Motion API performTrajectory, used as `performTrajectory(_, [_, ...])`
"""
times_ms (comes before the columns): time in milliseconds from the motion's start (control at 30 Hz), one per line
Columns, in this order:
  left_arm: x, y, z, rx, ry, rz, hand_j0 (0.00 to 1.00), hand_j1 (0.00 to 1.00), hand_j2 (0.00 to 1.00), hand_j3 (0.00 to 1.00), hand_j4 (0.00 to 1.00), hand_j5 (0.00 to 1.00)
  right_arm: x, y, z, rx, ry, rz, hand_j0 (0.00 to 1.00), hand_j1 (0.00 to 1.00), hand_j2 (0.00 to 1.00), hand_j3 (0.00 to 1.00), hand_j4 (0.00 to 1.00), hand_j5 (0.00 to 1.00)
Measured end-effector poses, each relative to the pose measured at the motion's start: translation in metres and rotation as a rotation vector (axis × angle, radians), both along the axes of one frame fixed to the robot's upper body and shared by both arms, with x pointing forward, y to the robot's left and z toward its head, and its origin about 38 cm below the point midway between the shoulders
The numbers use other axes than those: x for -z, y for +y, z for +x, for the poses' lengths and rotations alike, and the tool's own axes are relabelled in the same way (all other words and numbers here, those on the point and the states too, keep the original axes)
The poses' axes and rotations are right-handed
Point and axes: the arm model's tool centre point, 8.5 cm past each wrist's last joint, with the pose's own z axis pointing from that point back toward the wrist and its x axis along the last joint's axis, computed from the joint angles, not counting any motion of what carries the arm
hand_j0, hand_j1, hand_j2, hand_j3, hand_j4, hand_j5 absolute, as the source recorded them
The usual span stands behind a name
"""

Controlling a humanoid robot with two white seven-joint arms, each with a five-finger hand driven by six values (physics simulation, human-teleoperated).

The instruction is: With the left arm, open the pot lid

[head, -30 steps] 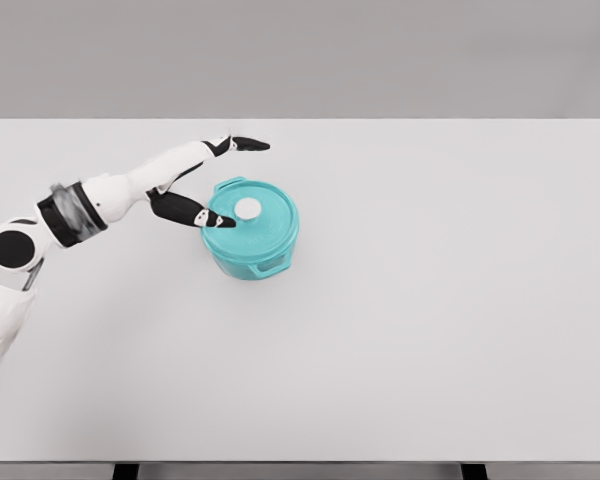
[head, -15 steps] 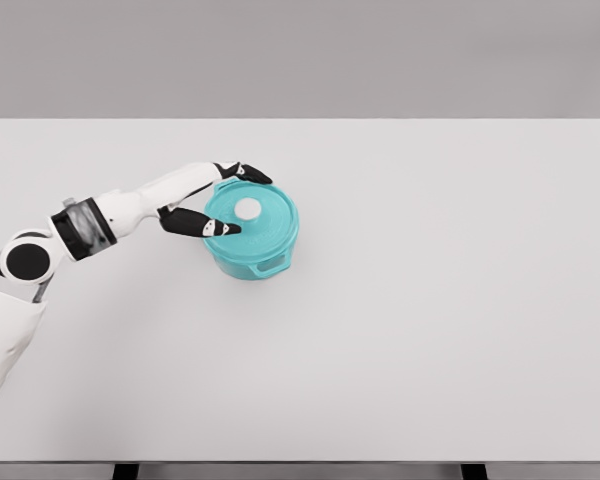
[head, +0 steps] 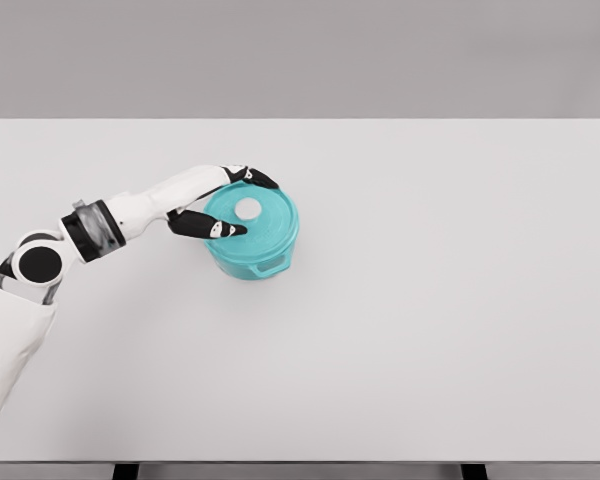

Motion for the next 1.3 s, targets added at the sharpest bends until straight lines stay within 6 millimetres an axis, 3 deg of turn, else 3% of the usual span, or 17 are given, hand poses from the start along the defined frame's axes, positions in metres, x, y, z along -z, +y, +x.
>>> performTrajectory(1300, [0.011, -0.001, 0.001, -0.039, -0.013, 0.056, 0.71, 0.71, 0.71, 0.71, 0.71, 0.71, 0.0, 0.0, 0.0, 0.0, 0.0, 0.0, 1.0, 1.0, 1.0, 1.0, 1.0, 1.0])
